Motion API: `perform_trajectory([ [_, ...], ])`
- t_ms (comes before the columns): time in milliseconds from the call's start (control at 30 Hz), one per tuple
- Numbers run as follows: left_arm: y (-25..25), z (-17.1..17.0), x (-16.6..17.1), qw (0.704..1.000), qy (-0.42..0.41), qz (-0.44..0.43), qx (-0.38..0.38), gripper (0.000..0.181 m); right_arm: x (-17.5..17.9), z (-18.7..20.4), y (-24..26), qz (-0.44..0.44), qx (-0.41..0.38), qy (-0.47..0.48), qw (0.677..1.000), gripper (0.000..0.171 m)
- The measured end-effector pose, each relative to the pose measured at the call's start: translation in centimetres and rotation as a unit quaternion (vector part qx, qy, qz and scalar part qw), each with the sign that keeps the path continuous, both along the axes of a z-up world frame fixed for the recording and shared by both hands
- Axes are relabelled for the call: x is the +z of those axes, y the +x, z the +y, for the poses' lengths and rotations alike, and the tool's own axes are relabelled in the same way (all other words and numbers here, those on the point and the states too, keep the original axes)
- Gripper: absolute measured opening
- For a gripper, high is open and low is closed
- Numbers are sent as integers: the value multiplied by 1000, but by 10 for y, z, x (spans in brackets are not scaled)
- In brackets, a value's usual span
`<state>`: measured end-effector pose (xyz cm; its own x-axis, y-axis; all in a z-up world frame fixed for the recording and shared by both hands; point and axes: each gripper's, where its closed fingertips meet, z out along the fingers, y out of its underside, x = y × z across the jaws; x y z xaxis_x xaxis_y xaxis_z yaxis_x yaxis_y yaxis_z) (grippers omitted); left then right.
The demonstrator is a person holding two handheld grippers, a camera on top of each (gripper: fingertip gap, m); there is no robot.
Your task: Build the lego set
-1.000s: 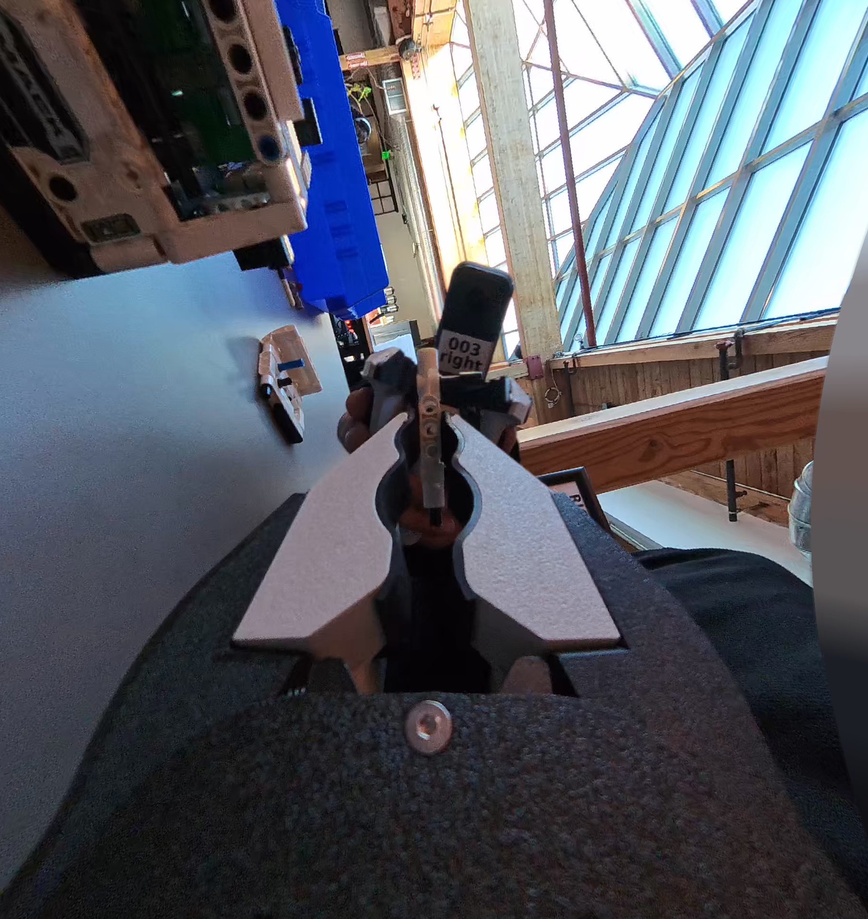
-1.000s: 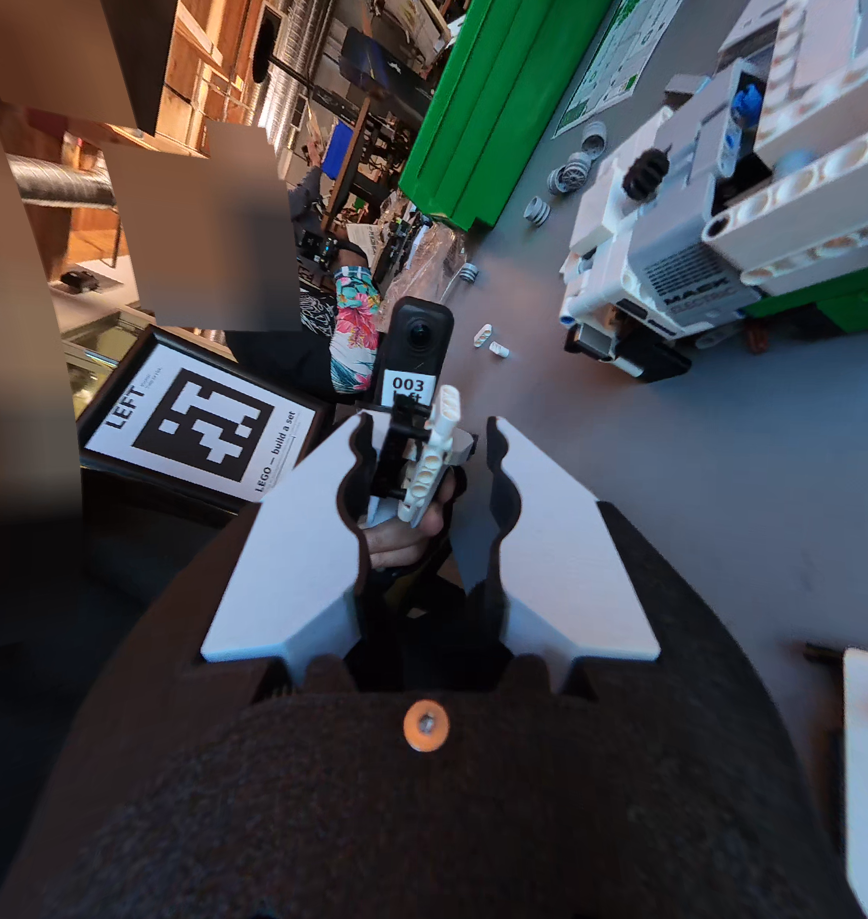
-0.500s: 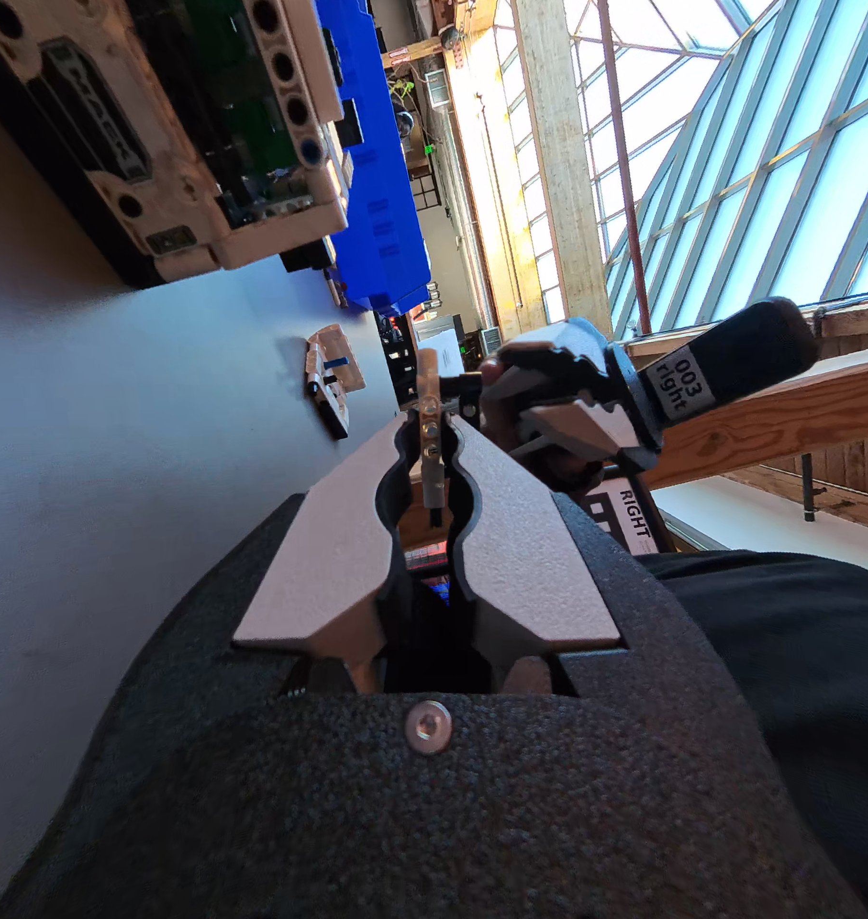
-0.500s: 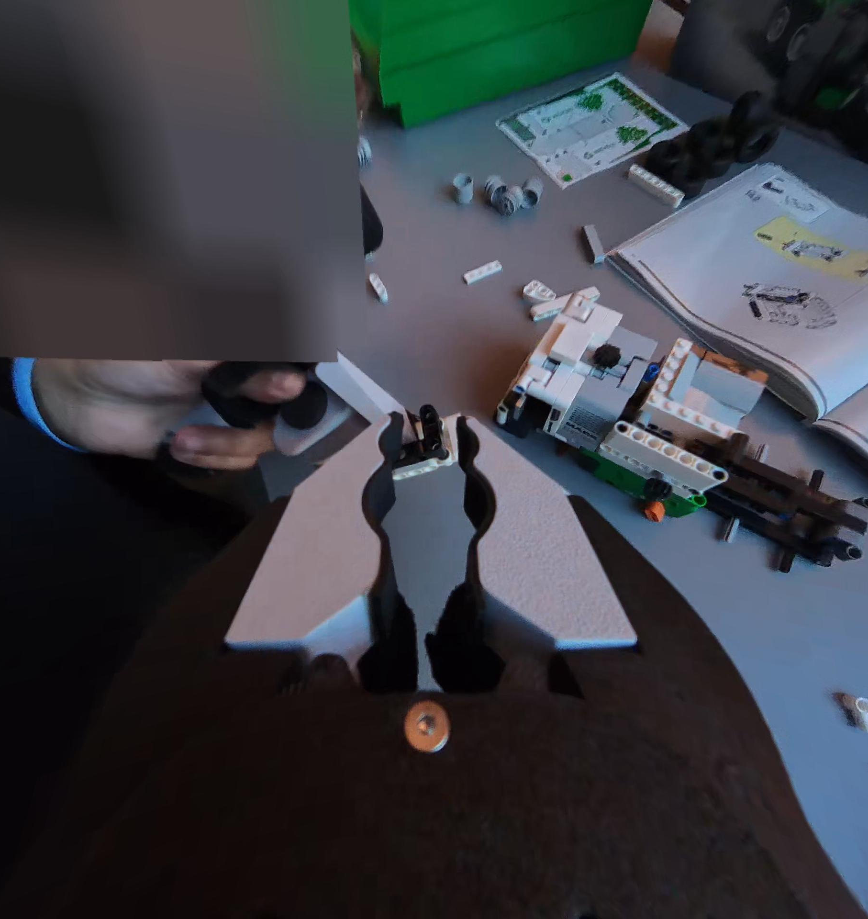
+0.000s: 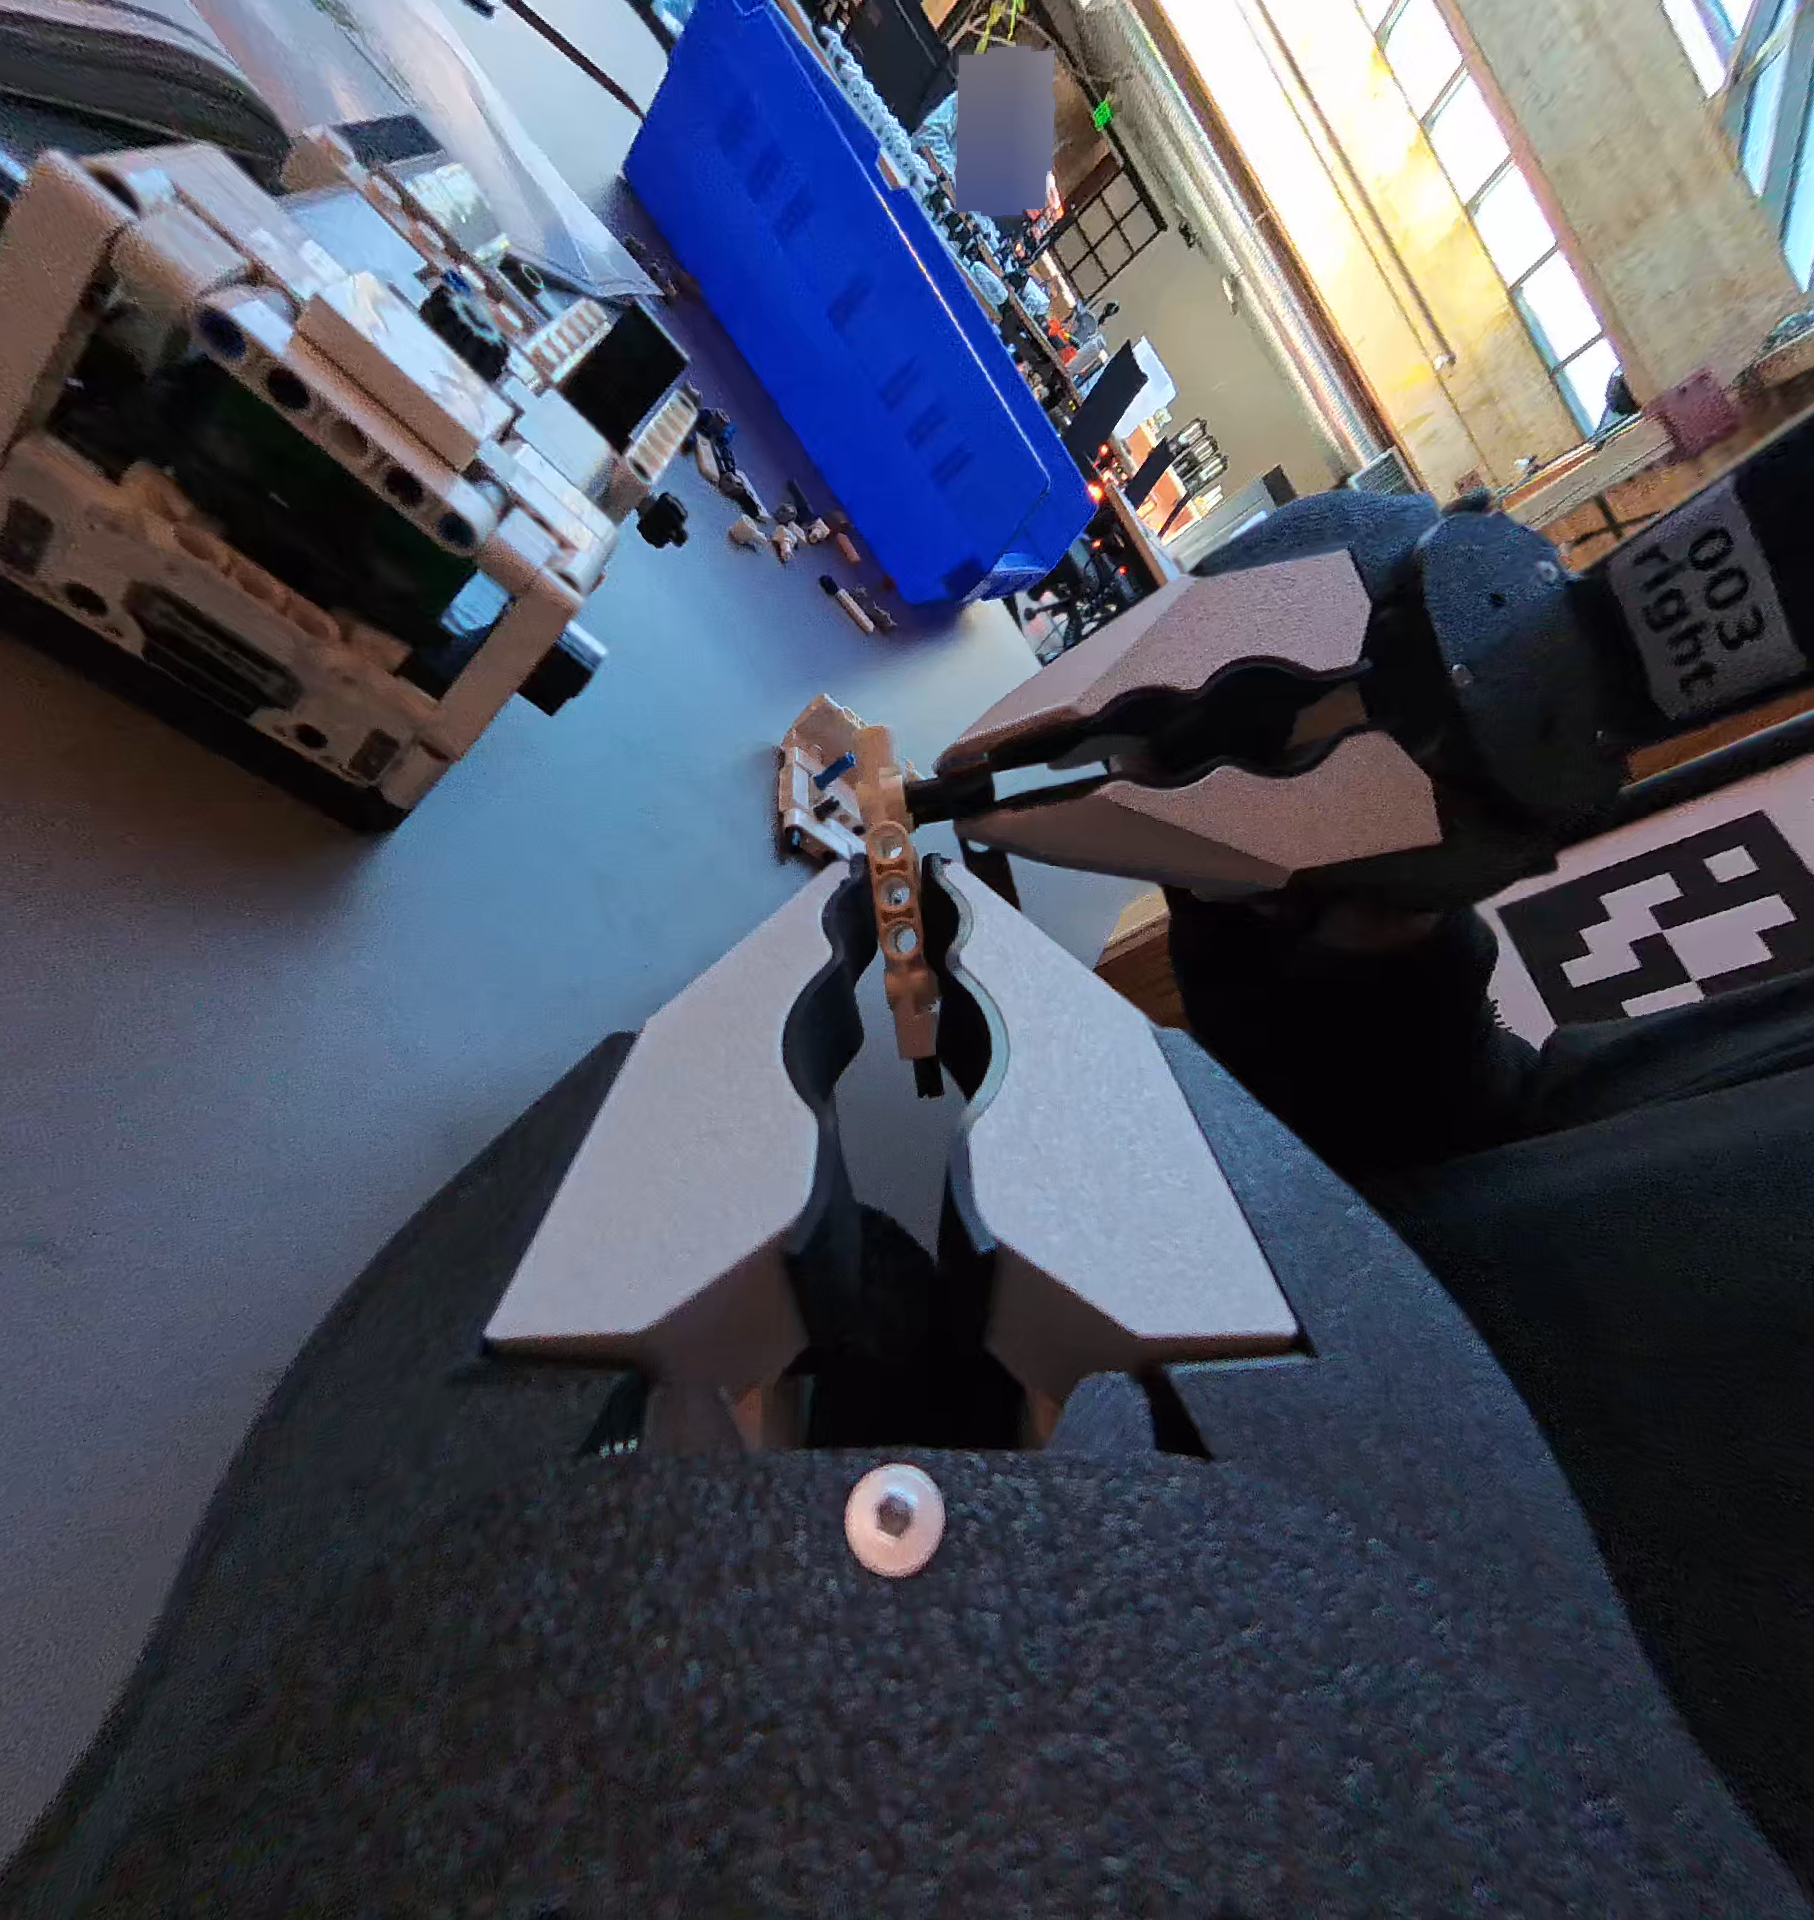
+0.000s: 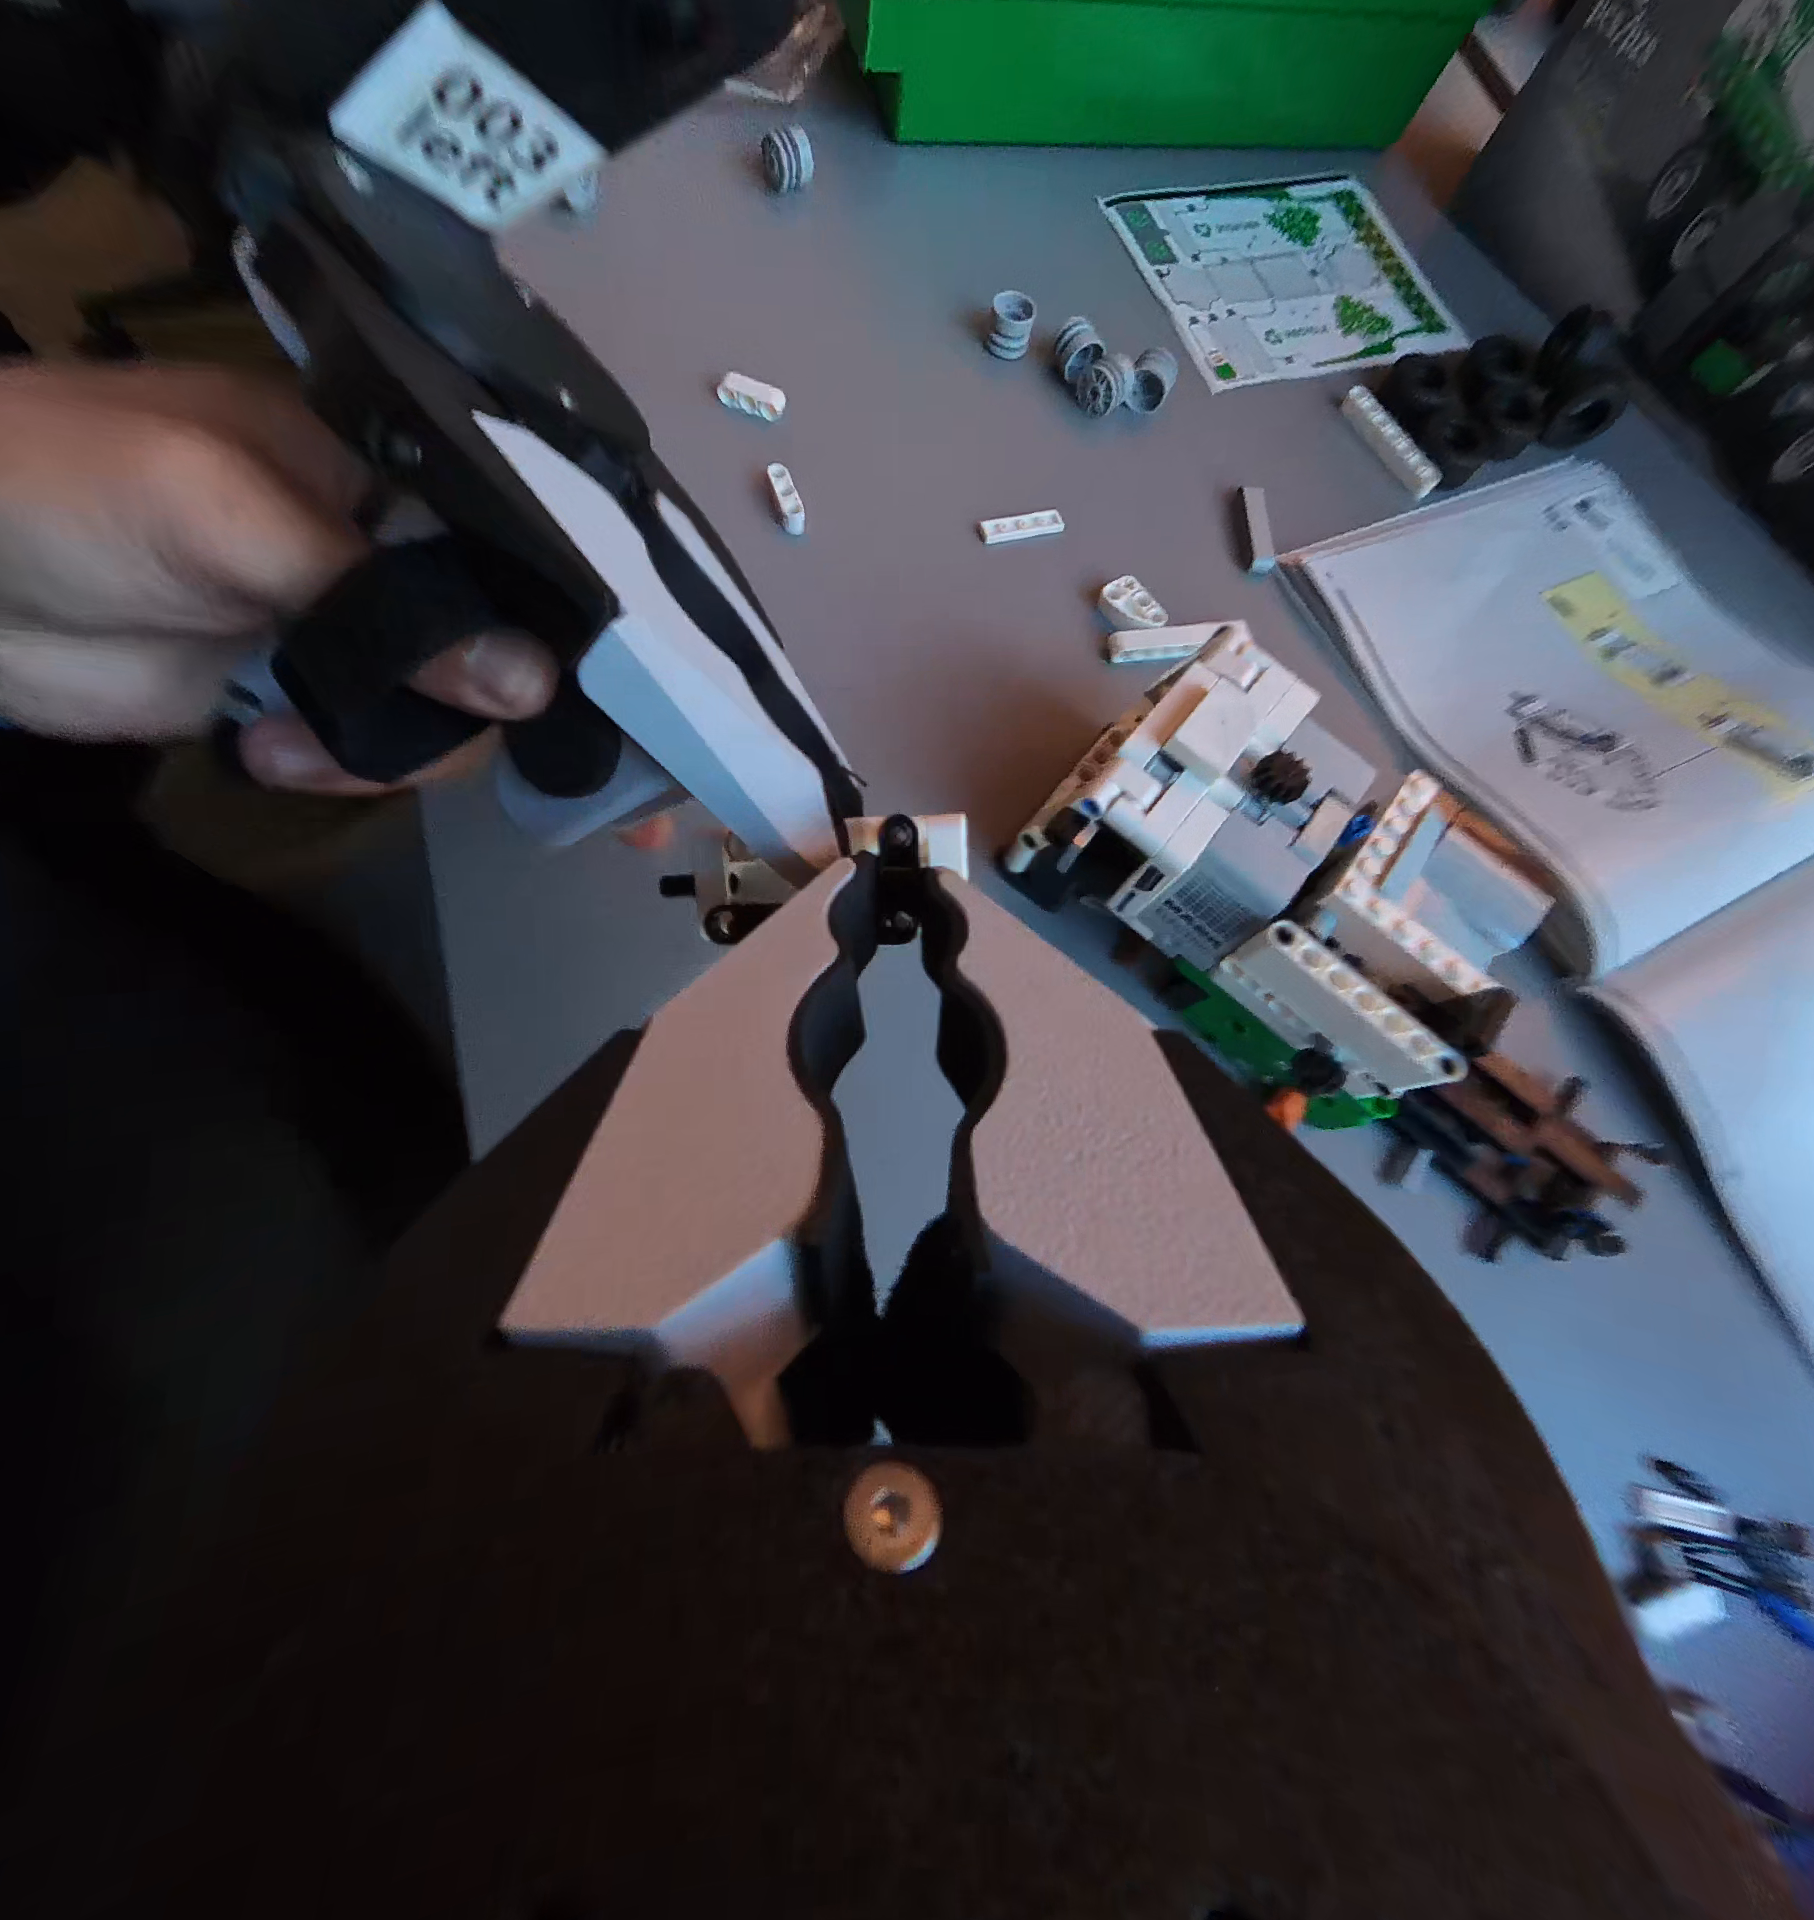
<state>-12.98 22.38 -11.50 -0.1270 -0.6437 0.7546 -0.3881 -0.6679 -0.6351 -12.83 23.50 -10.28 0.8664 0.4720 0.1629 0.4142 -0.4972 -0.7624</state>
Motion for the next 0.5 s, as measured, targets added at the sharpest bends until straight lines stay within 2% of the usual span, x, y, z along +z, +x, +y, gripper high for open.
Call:
perform_trajectory([
  [233,2,5,-4,993,105,41,15,7,-3,2,5,-135,-9,43,990,6],
  [400,1,6,-9,980,188,64,16,8,-8,0,6,-159,-24,36,986,6],
  [500,0,7,-9,971,228,73,12,8,-9,0,5,-95,-33,14,995,6],
])
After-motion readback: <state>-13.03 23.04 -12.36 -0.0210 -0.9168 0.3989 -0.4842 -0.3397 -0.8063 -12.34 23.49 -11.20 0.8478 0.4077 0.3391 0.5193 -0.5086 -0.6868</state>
